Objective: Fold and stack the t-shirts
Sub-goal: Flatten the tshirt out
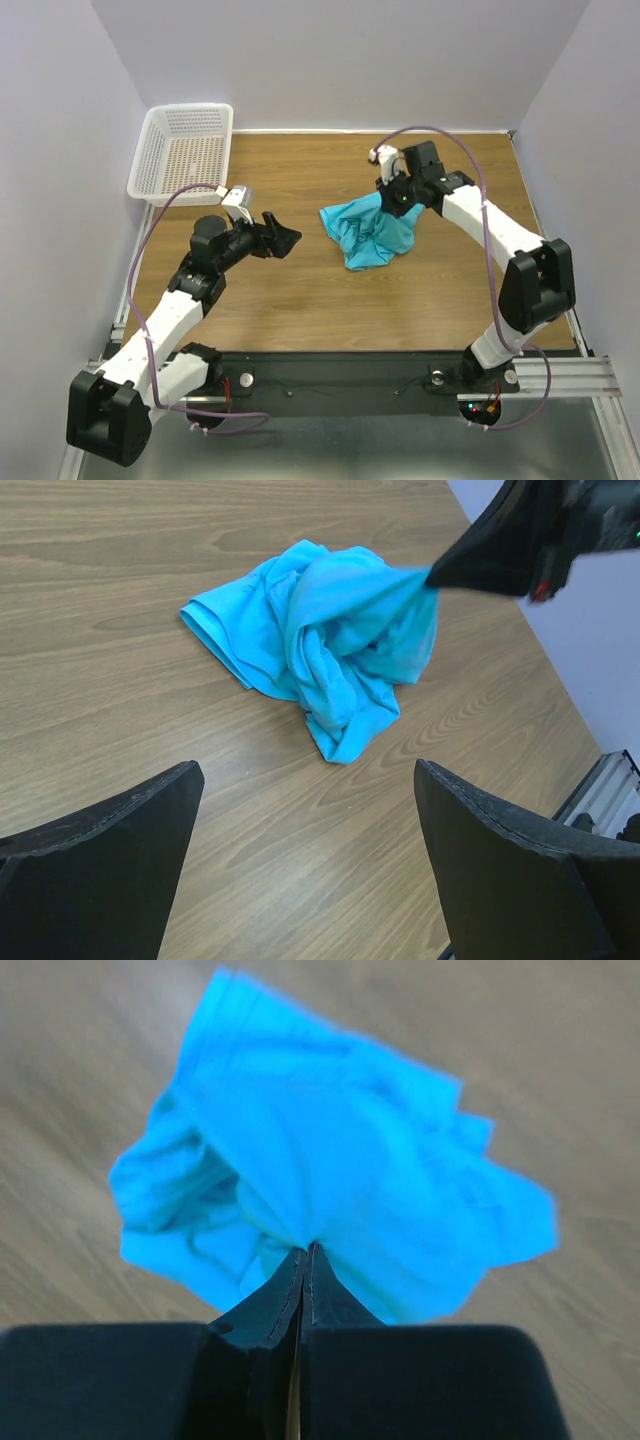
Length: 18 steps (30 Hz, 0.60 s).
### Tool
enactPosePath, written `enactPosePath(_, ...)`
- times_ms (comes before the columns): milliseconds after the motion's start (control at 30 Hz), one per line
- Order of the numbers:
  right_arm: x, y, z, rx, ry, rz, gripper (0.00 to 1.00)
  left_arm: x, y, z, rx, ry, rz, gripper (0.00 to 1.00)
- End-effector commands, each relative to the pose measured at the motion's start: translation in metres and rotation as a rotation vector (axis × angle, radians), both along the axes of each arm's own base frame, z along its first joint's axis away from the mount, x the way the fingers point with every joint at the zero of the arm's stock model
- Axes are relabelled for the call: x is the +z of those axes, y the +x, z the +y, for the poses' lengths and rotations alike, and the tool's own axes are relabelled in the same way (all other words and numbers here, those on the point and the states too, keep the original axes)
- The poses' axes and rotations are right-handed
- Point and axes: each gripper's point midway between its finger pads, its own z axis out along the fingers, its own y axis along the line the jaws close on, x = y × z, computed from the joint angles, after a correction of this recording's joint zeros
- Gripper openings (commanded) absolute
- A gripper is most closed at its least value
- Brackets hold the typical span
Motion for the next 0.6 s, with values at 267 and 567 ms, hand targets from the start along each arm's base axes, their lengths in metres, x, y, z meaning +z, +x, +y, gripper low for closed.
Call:
enactPosePath(267,0.116,0.006,-0.187,-0.709,0.006,-0.391,0.01,0.014,0.000,-0.006,-0.021,-0.024,-0.061,0.98)
enactPosePath(567,0.041,-0.055,-0.238,-0.734,-0.096,-0.292,0.80,0.013,0.002,-0.012,-0.047,-0.013,-0.059,0.98)
